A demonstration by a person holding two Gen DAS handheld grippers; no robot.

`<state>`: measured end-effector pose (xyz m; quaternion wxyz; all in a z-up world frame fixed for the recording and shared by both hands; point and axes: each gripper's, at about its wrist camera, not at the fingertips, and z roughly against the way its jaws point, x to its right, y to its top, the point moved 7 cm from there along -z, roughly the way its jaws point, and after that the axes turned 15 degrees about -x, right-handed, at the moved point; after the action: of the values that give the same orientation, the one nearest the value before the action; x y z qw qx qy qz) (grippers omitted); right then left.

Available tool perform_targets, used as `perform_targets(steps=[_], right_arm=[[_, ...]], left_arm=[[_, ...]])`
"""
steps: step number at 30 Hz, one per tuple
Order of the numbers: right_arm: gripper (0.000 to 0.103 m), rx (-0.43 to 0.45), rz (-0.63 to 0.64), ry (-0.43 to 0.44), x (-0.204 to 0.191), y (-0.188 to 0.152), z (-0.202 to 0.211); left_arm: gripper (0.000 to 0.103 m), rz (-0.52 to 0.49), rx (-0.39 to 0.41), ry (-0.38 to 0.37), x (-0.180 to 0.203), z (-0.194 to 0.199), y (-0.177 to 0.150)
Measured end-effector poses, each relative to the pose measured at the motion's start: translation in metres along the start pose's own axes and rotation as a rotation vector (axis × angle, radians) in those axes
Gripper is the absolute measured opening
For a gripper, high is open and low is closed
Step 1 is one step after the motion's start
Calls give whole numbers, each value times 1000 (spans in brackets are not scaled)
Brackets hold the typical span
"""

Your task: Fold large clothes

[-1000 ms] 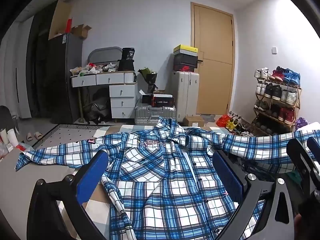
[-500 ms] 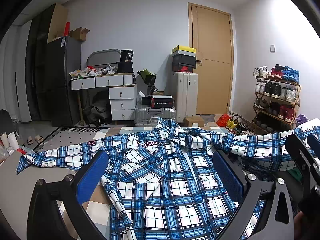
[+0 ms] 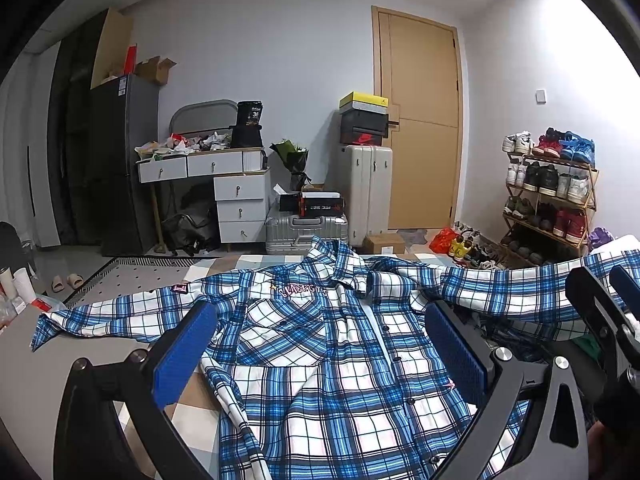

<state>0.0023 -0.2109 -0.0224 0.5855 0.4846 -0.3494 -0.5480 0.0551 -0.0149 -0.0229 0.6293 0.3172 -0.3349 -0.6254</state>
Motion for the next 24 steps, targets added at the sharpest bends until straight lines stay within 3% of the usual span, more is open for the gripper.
perform_targets(steps=[24], right_arm=[[103, -9, -1, -1, 1, -4, -2]], left_arm=[[102, -3, 1, -5, -1, 0, 1]])
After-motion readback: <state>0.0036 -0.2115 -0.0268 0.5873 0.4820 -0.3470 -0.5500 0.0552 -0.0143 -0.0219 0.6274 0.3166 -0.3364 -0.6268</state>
